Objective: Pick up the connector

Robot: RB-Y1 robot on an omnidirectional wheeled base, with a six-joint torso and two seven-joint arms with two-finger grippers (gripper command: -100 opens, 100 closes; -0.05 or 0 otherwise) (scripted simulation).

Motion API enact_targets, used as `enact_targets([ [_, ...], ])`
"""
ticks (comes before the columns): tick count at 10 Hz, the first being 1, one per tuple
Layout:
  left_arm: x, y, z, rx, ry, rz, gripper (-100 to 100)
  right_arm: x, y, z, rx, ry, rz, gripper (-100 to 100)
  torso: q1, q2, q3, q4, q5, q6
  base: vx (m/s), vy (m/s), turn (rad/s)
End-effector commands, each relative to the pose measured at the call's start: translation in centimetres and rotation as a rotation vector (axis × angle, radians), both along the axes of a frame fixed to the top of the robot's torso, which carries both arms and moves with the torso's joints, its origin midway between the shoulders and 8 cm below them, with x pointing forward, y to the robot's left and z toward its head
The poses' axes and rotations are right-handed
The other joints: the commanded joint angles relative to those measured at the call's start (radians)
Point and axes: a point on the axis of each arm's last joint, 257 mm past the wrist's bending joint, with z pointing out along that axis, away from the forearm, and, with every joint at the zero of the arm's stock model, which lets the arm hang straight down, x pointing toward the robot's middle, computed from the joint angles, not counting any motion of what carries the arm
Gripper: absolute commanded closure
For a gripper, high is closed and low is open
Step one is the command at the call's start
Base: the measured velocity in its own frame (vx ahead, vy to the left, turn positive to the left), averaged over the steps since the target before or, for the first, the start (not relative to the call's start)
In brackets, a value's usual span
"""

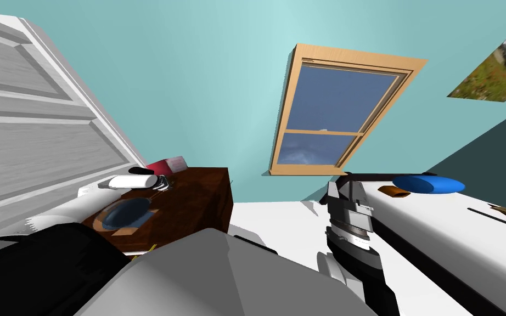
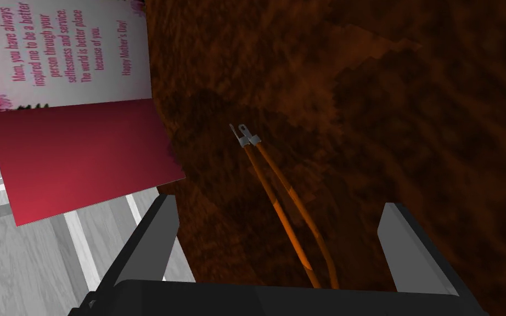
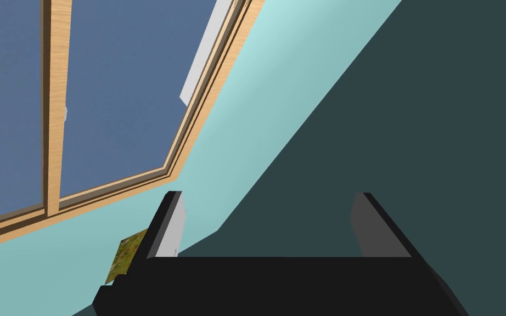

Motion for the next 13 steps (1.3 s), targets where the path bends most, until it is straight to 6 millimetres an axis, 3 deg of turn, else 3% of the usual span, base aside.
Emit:
enact_targets([
  [1,-2.5,1.1,-0.7,-0.057,0.014,0.09,-100,0.0,0.0,0.0,0.0,0.0,0.0,0,0.0,0.0,0.0,0.0,0.0,0.0,0.15,0.011,0.032],
  [2,-2.6,1.2,-0.7,-0.058,0.015,0.093,-100,0.0,0.0,0.0,0.0,0.0,0.0,0,0.0,-0.001,0.0,0.0,0.0,0.0,0.122,-0.007,0.026],
  [6,-6.6,2.7,-1.7,-0.144,0.029,0.235,-100,0.0,0.0,0.0,0.0,0.0,0.0,0,-0.001,0.001,0.001,0.0,0.0,0.0,0.109,-0.001,0.038],
  [8,-10.1,3.5,-2.5,-0.216,0.035,0.358,-100,0.0,0.0,0.0,0.0,0.0,0.0,0,0.001,0.002,0.001,0.0,0.0,0.0,0.124,0.014,0.055],
  [9,-10.2,3.6,-2.6,-0.218,0.034,0.362,-100,0.0,0.0,0.0,0.0,0.0,0.0,0,0.001,0.001,0.0,0.0,0.0,0.0,0.105,-0.003,0.03],
  [13,-15.5,4.1,-4.1,-0.319,0.033,0.547,-100,0.0,0.0,0.0,0.0,0.0,0.0,0,0.001,0.0,0.0,0.0,0.0,0.0,0.127,0.007,0.058],
])
